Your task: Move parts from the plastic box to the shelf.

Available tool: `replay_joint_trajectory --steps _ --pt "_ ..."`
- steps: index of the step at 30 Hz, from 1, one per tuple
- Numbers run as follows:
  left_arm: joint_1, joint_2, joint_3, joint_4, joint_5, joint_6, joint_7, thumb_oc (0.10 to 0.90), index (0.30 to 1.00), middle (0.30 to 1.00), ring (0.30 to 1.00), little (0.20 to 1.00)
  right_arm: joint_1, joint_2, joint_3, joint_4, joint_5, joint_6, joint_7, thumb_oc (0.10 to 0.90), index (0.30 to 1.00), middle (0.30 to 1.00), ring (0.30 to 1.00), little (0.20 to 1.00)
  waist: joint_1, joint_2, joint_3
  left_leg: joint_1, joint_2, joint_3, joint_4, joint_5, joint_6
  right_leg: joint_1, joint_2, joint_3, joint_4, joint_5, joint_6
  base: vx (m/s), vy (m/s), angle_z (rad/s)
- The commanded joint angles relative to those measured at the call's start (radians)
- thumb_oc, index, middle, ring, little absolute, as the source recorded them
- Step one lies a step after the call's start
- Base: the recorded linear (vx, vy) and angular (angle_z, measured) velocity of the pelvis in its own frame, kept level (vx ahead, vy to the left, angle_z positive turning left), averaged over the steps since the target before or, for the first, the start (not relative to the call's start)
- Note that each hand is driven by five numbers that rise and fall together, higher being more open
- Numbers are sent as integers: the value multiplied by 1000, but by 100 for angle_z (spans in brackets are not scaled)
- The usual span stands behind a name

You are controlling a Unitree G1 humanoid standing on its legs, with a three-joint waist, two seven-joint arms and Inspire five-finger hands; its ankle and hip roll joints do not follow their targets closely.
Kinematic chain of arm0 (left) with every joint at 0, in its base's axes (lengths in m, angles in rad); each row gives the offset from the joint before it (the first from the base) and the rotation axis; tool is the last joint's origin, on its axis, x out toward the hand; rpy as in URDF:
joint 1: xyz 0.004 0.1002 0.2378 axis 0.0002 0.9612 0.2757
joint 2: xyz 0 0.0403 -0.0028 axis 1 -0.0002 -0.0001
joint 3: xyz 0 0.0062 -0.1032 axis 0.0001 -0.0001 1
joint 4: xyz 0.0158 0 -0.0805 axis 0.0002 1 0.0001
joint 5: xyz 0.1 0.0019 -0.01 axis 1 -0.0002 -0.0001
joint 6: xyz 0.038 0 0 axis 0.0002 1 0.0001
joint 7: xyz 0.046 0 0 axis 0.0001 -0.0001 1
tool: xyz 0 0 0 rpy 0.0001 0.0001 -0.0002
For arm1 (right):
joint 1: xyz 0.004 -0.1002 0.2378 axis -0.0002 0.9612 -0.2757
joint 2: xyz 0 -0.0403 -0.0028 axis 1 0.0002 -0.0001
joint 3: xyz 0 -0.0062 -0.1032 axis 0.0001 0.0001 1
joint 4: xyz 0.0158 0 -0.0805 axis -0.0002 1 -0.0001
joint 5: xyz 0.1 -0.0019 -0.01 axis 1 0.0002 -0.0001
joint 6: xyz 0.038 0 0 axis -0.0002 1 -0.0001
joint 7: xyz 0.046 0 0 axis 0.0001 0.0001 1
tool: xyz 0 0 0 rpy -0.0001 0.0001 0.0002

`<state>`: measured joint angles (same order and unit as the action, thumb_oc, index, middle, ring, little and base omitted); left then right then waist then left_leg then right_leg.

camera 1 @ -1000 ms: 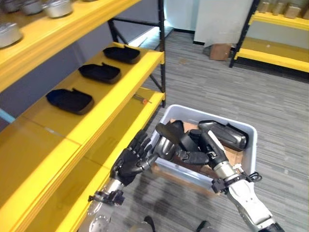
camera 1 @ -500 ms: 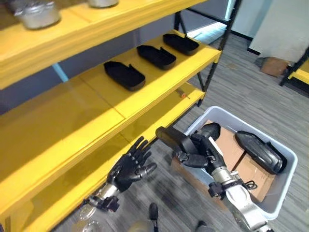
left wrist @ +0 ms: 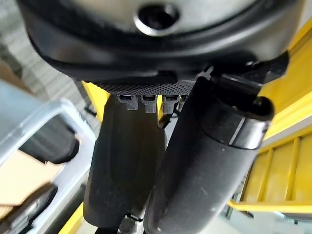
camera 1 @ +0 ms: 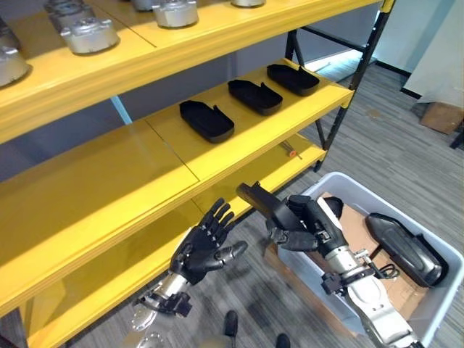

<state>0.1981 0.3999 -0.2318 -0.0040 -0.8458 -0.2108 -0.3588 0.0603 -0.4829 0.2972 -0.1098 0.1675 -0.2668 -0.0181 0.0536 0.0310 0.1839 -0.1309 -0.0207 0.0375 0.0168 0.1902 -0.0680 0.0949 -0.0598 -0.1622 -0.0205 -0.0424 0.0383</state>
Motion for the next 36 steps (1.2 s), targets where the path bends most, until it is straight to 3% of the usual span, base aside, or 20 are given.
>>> replay_joint_trajectory --steps 1,4,5,6,9,10,14,16,24,26,27,28,32,34,36 --pt "-84 5 51 -82 51 -143 14 900 1000 1000 1000 1000 -146 33 -14 -133 -28 -177 -52 400 300 300 300 300 -24 -48 -26 95 52 229 163 -285 54 -22 -27 -57 -12 34 -1 56 197 128" --pt "-75 14 64 -77 57 -160 60 900 1000 1000 1000 1000 -154 30 -8 -115 -29 -191 -43 400 300 300 300 300 -17 -33 -32 126 68 201 93 -253 47 -23 -29 -71 22 6 -4 96 159 56" --pt "-64 20 85 -89 74 -151 74 900 1000 1000 1000 1000 -147 24 -18 -128 -32 -177 -37 400 300 300 300 300 -14 -24 -38 144 100 193 45 -217 29 -18 -33 -85 38 -12 -8 202 421 30" --pt "-45 26 108 -91 83 -159 75 900 1000 1000 1000 1000 -131 11 -41 -148 -27 -165 -25 400 300 300 300 300 -22 -13 -42 156 184 227 -15 -147 -7 -6 -51 -116 59 -35 -14 171 414 20" --pt "-30 27 124 -89 24 -182 40 900 1000 1000 1000 1000 -125 -5 -51 -158 -31 -163 -10 400 300 300 300 300 -30 -7 -36 165 258 267 -30 -97 -33 5 -81 -153 102 -72 -15 123 366 42" --pt "-30 26 127 -88 16 -187 33 900 1000 1000 1000 1000 -126 -9 -52 -160 -26 -165 -5 400 300 300 300 300 -31 -5 -36 169 262 274 -32 -99 -32 4 -87 -161 115 -77 -14 108 329 52" --pt "-40 37 134 -100 57 -220 38 900 1000 1000 1000 1000 -130 -13 -60 -158 -50 -194 -23 400 300 300 300 300 -18 8 -25 177 231 248 -20 -147 -12 -11 -123 -176 225 -127 -9 86 358 36" --pt "-39 44 143 -105 93 -216 46 900 1000 1000 1000 1000 -129 -10 -71 -151 -70 -204 -42 400 300 300 300 300 -10 12 -28 171 214 240 -9 -155 6 -19 -131 -188 241 -118 -9 66 300 23" --pt "-2 99 216 -122 122 -190 -19 900 1000 1000 1000 1000 -114 14 -99 -177 -153 -217 -116 400 300 300 300 300 46 -5 -41 207 90 201 -20 -229 77 -15 -207 -202 357 -114 64 107 287 33" --pt "-1 104 221 -121 120 -189 -29 900 1000 1000 1000 1000 -116 17 -100 -174 -153 -218 -123 400 300 300 300 300 52 -8 -40 206 79 200 -22 -234 87 -21 -216 -204 381 -103 69 53 206 15" --pt "-1 113 235 -121 104 -186 -60 900 1000 1000 1000 1000 -116 33 -101 -174 -195 -224 -160 400 300 300 300 300 65 -13 -35 205 44 198 -22 -255 120 -50 -247 -201 479 -54 88 37 279 27" --pt "-2 115 236 -124 101 -184 -69 900 1000 1000 1000 1000 -118 40 -97 -174 -211 -221 -172 400 300 300 300 300 69 -16 -31 204 33 198 -19 -264 131 -62 -253 -199 512 -42 94 57 361 37" --pt "-23 122 227 -129 82 -180 -92 900 1000 1000 1000 1000 -147 43 -79 -162 -292 -202 -243 400 300 300 300 300 60 -20 -18 195 18 176 -15 -265 155 -108 -173 -147 523 -22 84 -8 74 28" --pt "-47 125 208 -130 75 -183 -81 900 1000 1000 1000 1000 -165 31 -73 -152 -353 -204 -288 400 300 300 300 300 45 -26 -8 198 16 147 -20 -260 148 -116 -121 -100 451 -27 82 53 -40 38" --pt "-71 118 190 -137 77 -172 -60 900 1000 1000 1000 1000 -186 13 -78 -148 -404 -203 -318 400 300 300 300 300 40 -31 -9 193 22 130 -30 -249 132 -111 -115 -69 309 -5 82 60 -94 45"
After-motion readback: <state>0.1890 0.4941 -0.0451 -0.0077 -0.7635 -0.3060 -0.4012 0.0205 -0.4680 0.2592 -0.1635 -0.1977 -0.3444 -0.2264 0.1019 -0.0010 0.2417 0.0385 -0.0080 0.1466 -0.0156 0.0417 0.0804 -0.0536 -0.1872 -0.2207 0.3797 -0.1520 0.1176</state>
